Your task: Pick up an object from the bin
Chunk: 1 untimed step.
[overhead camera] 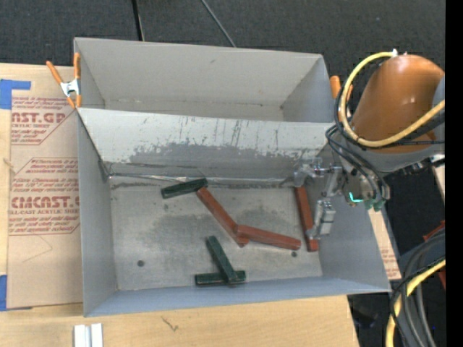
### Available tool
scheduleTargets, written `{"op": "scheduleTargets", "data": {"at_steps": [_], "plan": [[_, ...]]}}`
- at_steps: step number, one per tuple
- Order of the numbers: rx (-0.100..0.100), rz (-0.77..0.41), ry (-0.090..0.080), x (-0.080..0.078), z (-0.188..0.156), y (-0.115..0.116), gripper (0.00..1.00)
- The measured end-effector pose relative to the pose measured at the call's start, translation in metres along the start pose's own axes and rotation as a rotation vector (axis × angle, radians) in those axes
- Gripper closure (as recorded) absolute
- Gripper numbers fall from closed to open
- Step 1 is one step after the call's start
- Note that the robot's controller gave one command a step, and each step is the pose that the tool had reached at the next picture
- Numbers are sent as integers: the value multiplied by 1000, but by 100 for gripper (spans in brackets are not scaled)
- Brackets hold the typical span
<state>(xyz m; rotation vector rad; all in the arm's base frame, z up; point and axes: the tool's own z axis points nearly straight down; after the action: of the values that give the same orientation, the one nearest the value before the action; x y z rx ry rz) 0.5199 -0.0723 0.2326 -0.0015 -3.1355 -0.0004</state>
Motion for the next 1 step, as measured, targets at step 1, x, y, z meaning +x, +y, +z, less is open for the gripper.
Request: {"op": "scheduleTargets", "data": {"at_steps": [1], "plan": [[1,-1,-8,-2,-4,0,0]]}}
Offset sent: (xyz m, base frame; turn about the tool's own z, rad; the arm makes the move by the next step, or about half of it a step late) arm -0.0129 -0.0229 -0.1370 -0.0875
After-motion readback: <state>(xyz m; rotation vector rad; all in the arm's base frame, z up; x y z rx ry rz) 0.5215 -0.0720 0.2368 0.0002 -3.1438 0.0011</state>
